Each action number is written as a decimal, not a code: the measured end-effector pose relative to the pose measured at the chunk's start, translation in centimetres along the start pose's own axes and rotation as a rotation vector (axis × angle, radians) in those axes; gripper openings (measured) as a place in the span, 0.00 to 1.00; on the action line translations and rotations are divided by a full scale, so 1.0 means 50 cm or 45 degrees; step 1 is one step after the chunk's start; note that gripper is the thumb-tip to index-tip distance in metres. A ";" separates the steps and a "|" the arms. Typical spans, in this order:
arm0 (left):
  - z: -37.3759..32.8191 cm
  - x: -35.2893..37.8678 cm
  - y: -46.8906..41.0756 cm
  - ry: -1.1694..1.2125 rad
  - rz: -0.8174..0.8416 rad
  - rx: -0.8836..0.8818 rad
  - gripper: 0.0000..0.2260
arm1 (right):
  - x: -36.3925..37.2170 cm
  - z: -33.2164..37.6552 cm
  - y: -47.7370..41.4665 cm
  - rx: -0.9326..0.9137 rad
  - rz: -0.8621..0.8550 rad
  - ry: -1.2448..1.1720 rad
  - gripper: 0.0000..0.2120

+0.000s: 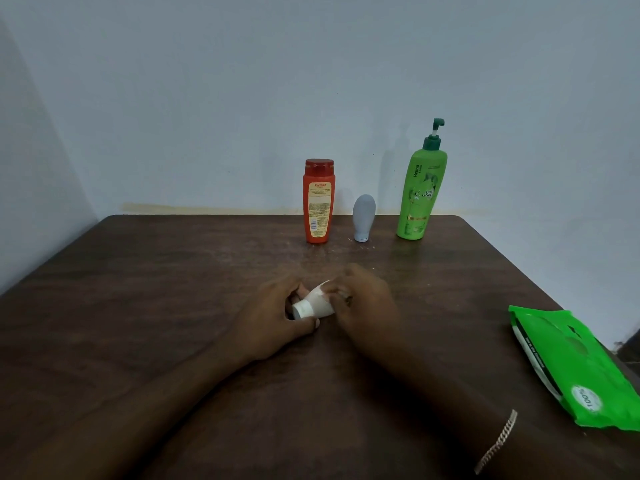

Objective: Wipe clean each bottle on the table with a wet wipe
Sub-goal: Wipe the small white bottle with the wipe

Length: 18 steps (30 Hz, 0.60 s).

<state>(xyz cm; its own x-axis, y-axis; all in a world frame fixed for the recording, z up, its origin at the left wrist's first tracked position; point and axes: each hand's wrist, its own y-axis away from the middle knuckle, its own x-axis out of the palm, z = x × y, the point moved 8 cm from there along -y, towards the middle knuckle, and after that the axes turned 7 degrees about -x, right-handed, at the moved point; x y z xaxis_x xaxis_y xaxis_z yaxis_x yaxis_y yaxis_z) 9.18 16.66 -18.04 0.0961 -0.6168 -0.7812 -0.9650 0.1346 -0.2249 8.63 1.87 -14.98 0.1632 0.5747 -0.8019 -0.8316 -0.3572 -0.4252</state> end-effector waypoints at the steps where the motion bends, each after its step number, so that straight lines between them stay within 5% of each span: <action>1: 0.000 0.000 0.000 -0.002 -0.002 0.003 0.15 | 0.009 0.014 0.001 -0.040 0.052 0.020 0.12; 13: 0.001 0.000 0.001 0.000 -0.014 0.008 0.15 | -0.019 -0.064 0.005 0.188 -0.155 -0.015 0.11; 18: -0.006 -0.001 0.003 -0.006 -0.048 0.038 0.14 | 0.012 -0.016 0.012 0.112 -0.035 0.026 0.16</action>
<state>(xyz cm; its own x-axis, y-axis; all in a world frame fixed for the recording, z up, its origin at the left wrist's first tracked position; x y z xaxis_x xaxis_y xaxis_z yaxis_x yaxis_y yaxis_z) 8.98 16.48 -17.83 0.1333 -0.6179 -0.7749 -0.9530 0.1346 -0.2713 8.64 1.42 -16.04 0.1967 0.5677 -0.7994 -0.8700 -0.2750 -0.4093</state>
